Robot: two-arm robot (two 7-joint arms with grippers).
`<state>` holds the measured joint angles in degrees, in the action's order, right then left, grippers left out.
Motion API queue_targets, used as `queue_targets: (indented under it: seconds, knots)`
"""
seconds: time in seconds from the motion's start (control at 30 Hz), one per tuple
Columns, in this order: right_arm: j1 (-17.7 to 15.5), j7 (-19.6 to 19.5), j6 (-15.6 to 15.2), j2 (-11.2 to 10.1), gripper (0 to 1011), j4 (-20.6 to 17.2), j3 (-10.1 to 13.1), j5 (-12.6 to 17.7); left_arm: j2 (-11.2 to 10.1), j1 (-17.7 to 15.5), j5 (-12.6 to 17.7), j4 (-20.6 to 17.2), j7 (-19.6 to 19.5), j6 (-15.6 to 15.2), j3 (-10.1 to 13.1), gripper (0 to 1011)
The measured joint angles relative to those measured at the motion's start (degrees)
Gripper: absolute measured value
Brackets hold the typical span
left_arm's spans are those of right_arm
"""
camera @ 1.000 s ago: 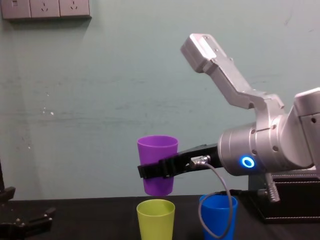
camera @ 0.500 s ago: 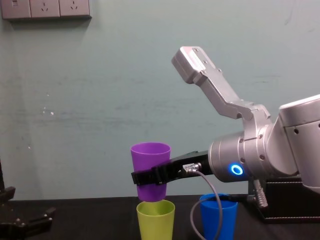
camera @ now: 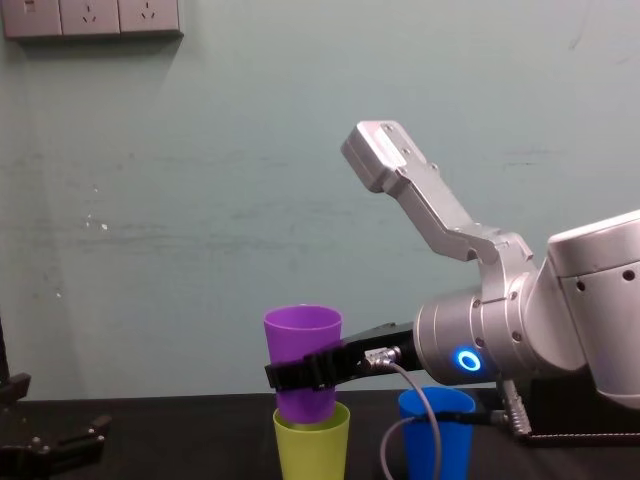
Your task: Stack the three plastic cups sequentially using one hand.
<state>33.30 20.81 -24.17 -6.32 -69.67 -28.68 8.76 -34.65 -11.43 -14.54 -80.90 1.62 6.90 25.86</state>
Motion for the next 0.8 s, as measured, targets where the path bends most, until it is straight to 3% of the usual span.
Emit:
queue_targets:
  seconds: [0.57, 0.8]
  knots:
    - [0.9, -0.1, 0.5, 1.4, 712, 3.9, 0.9, 0.0, 0.0, 0.0, 0.0, 0.0, 0.0, 0.0, 0.0, 1000]
    - [0.9, -0.1, 0.5, 1.3, 712, 3.8, 0.9, 0.1, 0.0, 0.0, 0.0, 0.0, 0.0, 0.0, 0.0, 1000]
